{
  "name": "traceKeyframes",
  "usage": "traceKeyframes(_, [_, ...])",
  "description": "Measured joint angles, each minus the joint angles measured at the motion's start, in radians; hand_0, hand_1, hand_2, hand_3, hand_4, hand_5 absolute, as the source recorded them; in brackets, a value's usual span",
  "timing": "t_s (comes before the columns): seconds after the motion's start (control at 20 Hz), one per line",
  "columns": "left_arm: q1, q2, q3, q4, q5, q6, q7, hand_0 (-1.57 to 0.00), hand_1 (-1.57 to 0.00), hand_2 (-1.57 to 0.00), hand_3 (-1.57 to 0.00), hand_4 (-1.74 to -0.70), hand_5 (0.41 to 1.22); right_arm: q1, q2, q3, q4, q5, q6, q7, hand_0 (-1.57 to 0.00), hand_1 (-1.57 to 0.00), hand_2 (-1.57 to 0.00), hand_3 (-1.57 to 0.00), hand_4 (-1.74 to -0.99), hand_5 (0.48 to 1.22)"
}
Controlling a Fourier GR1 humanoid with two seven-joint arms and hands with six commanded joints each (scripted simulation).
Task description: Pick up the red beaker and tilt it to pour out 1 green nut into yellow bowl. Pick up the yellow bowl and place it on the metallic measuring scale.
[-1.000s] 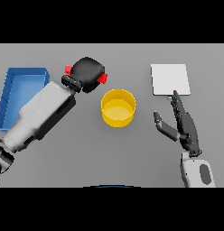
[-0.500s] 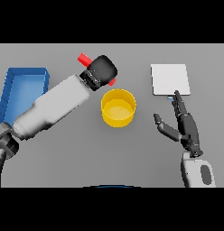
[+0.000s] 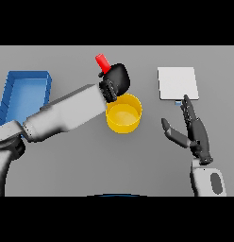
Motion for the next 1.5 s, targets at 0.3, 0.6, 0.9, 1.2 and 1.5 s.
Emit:
traceKeyframes(0.3, [-0.075, -0.032, -0.085, 0.054, -0.018, -0.024, -0.027, -1.57, -1.57, -1.57, -1.57, -1.74, 1.221, -0.007, 0.012, 0.008, 0.018, 0.025, -0.019, -0.009, 0.0, 0.0, 0.0, 0.0, -1.277, 0.598])
traceKeyframes(0.6, [-0.121, -0.03, -0.155, 0.072, -0.02, -0.041, -0.041, -1.57, -1.57, -1.57, -1.57, -1.74, 1.221, -0.003, 0.007, 0.009, 0.023, 0.04, -0.027, -0.006, 0.0, 0.0, 0.0, 0.0, -1.238, 0.584])
traceKeyframes(0.9, [-0.222, 0.007, -0.141, 0.11, 0.004, 0.03, -0.025, -1.57, -1.39, -1.38, -1.57, -1.69, 1.181, -0.012, 0.013, 0.007, 0.038, 0.028, -0.018, -0.025, 0.0, 0.0, 0.0, 0.0, -1.219, 0.601])
traceKeyframes(1.2, [-0.413, 0.089, -0.038, 0.226, 0.077, 0.123, -0.041, -1.57, -1.47, -1.47, -1.39, -1.57, 1.211, -0.014, 0.006, 0.006, 0.03, 0.004, 0.007, -0.046, 0.0, 0.0, 0.0, 0.0, -1.256, 0.635])
traceKeyframes(1.5, [-0.466, 0.229, 0.249, 0.467, 0.362, 0.147, 0.062, -1.57, -1.55, -1.54, -1.45, -1.66, 1.218, -0.028, -0.011, 0.008, 0.028, 0.009, 0.013, -0.038, 0.0, 0.0, 0.0, 0.0, -1.306, 0.651])
